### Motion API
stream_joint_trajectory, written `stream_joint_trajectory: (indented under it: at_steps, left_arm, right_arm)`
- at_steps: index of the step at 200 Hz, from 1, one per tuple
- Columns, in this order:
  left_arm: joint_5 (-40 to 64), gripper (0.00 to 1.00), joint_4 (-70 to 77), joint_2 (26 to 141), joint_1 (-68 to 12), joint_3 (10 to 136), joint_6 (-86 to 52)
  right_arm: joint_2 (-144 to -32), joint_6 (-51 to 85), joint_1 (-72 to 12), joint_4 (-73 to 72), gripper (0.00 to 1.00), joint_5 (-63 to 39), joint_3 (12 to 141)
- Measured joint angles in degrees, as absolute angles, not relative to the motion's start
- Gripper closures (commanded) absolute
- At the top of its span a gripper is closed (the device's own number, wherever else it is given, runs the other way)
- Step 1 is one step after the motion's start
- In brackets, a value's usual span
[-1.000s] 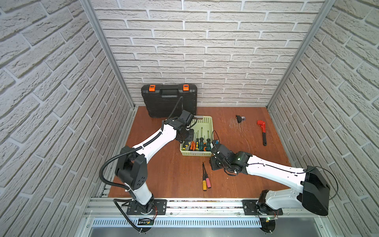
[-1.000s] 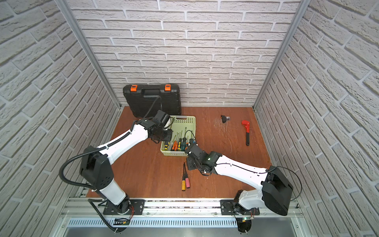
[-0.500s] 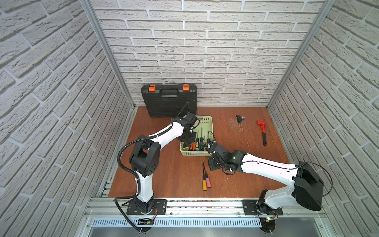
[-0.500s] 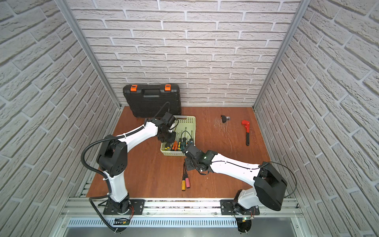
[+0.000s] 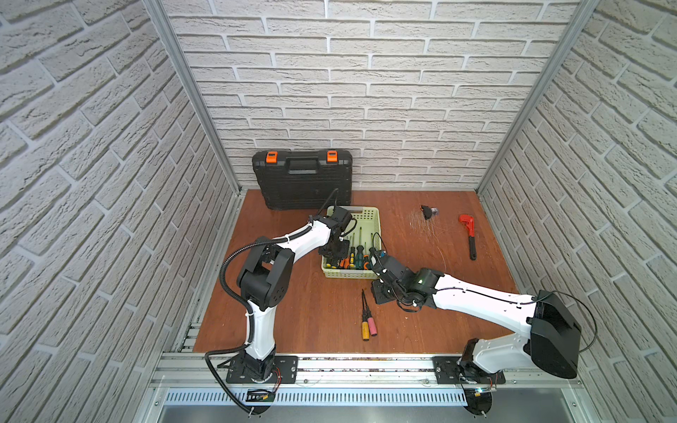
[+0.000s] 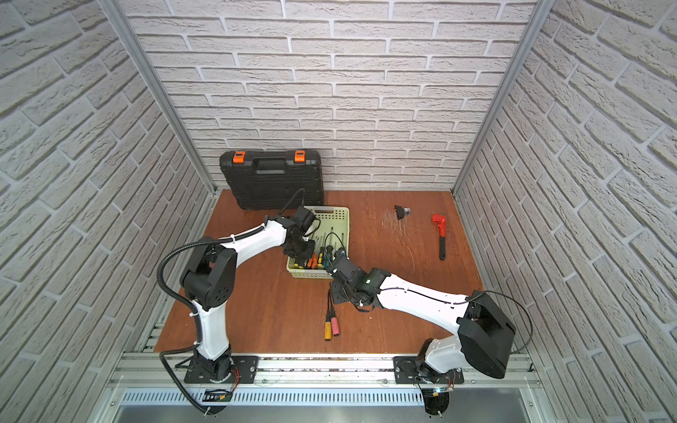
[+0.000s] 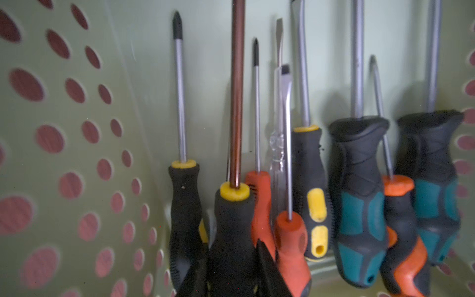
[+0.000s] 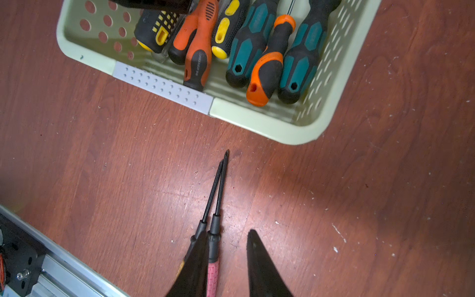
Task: Put the screwdriver in the bin
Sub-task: Place the screwdriver in the bin.
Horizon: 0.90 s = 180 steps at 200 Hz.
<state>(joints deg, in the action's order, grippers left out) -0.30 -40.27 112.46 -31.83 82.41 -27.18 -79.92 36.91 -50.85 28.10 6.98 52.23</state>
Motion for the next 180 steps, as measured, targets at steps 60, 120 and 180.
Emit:
stream_joint_trajectory:
  at_steps: [60,120,180]
  left_arm:
    - [-0.2,0.65,-37.5,112.1,-31.8,80.9,-27.9]
    - [-0.2,0.59,-35.3,106.3,-31.8,77.3,-28.4]
    - [1.6,0.58,-33.0,90.4,-31.7,72.6,-30.3]
  right_arm:
    - [-79.9,36.9,-50.9,28.1,0.71,6.3,52.2]
    - [-80.4,37.1,-51.4,28.1,0.71,5.4,52.2]
    - [-80.6,37.5,-52.8,29.5,0.71,5.2,52.5]
